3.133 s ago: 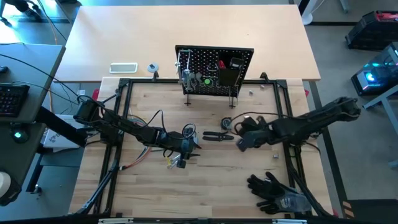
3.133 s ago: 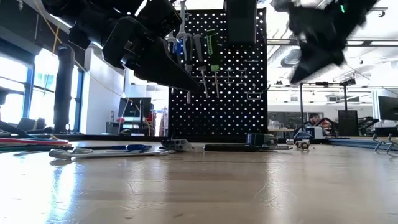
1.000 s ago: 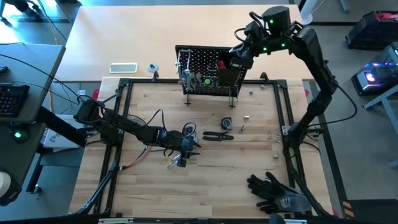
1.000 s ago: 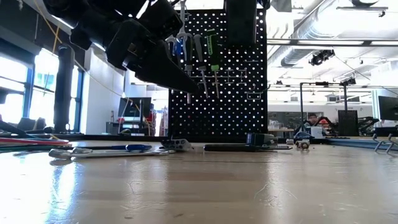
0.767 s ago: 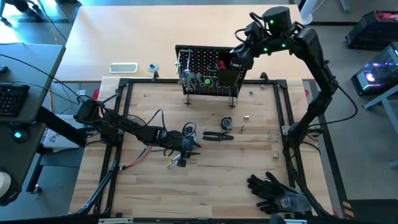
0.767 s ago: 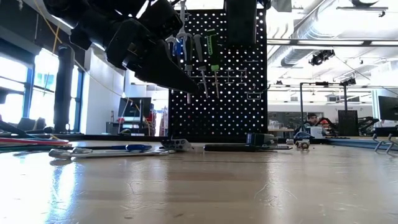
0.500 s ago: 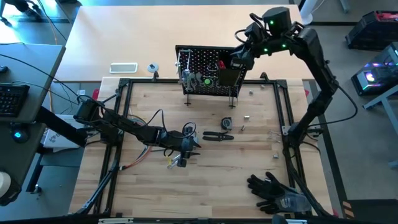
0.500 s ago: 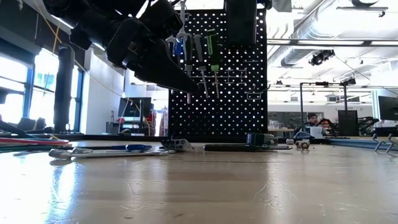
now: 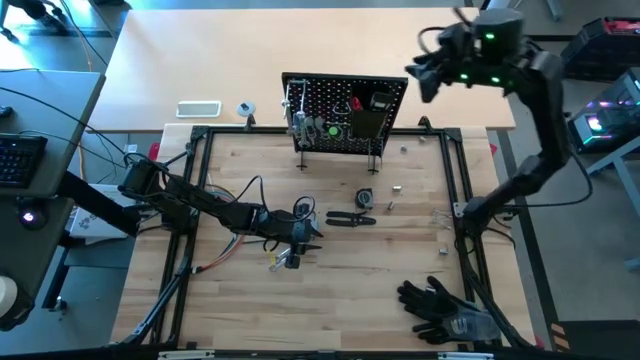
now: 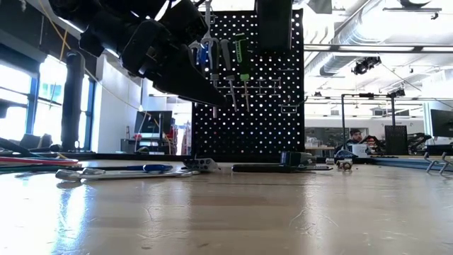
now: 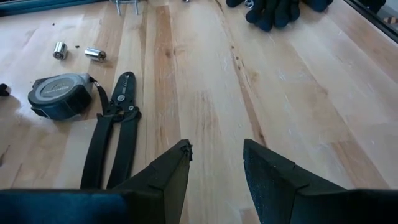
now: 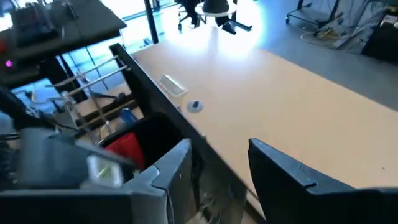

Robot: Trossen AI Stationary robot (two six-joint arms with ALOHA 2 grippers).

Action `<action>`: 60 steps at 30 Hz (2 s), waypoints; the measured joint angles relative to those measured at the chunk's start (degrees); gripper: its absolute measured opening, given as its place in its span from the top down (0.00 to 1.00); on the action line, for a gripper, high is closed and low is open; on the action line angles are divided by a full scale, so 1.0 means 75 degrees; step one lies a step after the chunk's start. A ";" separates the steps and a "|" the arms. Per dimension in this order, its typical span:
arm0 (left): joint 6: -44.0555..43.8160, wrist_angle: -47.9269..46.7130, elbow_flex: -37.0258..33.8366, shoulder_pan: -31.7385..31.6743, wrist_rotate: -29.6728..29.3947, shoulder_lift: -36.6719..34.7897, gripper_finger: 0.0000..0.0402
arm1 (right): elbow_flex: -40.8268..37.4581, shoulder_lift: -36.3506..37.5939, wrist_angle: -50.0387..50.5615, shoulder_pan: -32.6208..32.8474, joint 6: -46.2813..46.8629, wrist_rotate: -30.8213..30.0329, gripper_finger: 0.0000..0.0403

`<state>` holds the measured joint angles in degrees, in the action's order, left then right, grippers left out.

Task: Hang tools onto peg board
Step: Hang the socket on the peg board

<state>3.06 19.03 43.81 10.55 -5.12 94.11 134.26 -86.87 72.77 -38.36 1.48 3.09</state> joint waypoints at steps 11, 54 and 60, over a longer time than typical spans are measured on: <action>0.0071 0.0022 0.0000 -0.0003 0.0002 0.0003 0.65 | -0.0020 0.0664 0.2342 0.1260 0.0789 0.0046 0.63; 0.0205 -0.0087 0.0000 -0.0003 0.0005 0.0000 0.65 | -1.2594 0.1093 -0.4674 0.4469 0.3352 -0.2490 0.51; 0.0202 -0.0103 0.0000 -0.0003 0.0003 0.0000 0.65 | -1.2886 0.1181 -0.5407 0.4207 0.2967 -0.2562 0.45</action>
<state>4.58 18.25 43.81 10.52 -5.10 94.11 37.62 -78.02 32.21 -6.81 23.74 -16.13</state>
